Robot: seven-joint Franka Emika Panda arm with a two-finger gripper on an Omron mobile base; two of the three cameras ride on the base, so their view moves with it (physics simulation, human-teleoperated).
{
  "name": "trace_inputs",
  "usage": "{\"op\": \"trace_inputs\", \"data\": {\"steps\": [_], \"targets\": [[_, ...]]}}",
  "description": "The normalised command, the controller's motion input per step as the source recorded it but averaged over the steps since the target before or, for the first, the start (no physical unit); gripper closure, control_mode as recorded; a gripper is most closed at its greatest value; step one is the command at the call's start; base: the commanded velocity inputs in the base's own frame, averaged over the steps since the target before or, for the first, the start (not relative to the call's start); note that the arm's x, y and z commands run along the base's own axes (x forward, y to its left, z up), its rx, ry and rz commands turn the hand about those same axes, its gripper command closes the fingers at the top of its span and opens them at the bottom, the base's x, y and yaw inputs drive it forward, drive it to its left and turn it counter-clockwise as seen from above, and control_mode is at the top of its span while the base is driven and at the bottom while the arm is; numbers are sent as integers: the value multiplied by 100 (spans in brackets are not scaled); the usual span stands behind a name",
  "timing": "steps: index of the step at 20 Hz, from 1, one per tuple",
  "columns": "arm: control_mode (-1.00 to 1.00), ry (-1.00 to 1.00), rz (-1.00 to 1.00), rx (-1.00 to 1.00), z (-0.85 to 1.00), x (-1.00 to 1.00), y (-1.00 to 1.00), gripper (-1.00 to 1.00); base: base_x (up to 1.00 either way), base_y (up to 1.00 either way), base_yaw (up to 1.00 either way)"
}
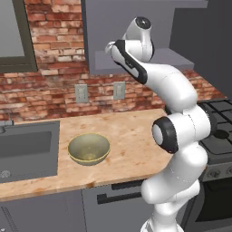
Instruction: Pick the oranges from the cabinet and place them in one bowl. Pick the corn from the sink and place it in the other bowl.
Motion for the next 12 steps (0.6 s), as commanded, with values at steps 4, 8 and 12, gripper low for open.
{"op": "trace_inputs", "data": {"steps": [4,8,12], "targets": [[-100,2,0,0,0,2,0,-100,0,0,0],[-100,7,0,0,0,29,0,-100,0,0,0],[-100,9,0,0,0,28,0,-100,0,0,0]]}}
